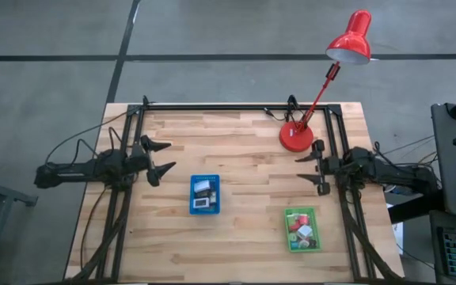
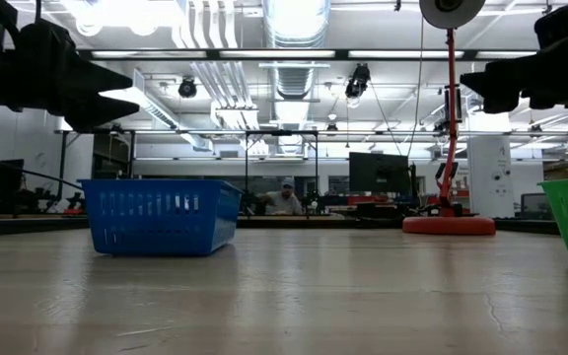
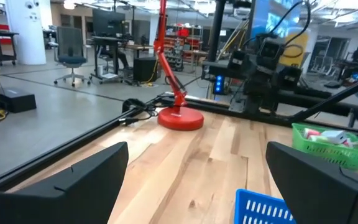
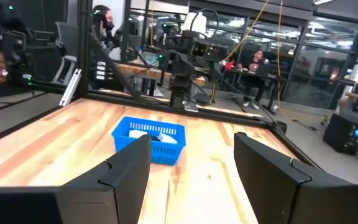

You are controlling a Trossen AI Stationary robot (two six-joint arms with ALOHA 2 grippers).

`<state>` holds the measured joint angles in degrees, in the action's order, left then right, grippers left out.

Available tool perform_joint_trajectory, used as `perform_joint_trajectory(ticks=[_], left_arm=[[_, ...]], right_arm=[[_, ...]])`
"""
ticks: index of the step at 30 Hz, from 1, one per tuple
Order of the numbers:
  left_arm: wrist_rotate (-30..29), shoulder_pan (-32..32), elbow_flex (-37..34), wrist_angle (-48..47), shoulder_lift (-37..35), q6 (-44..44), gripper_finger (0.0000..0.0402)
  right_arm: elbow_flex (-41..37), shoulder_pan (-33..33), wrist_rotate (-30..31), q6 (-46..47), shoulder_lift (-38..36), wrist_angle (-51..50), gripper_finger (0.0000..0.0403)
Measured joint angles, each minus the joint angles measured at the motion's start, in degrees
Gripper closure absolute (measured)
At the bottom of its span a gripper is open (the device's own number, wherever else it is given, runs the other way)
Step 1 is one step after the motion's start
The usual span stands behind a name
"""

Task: Pick & Place Office items
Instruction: Return to Home Position

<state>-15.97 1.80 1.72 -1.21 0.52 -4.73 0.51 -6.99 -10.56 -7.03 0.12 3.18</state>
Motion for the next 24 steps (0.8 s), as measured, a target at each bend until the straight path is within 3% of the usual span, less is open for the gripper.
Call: perform_joint_trajectory(ticks=[8,12,24], left_arm=[[-1.1,3.3,-0.2,0.5,2.3,1.2,0.0016],[2.9,4.7,-1.4,3.3,2.3,2.4,0.0016],[15.6,4.9,-1.4,1.2,4.2,-5.0,0.0016]], right_arm=[[0.0,-5.2,-1.6,0.7,0.0,0.0,0.0179],[0.0,-5.3,-3.8,0.7,0.0,0.0,0.0179],[0.0,-5.3,-7.6,2.3,0.1,-0.2,0.0179]])
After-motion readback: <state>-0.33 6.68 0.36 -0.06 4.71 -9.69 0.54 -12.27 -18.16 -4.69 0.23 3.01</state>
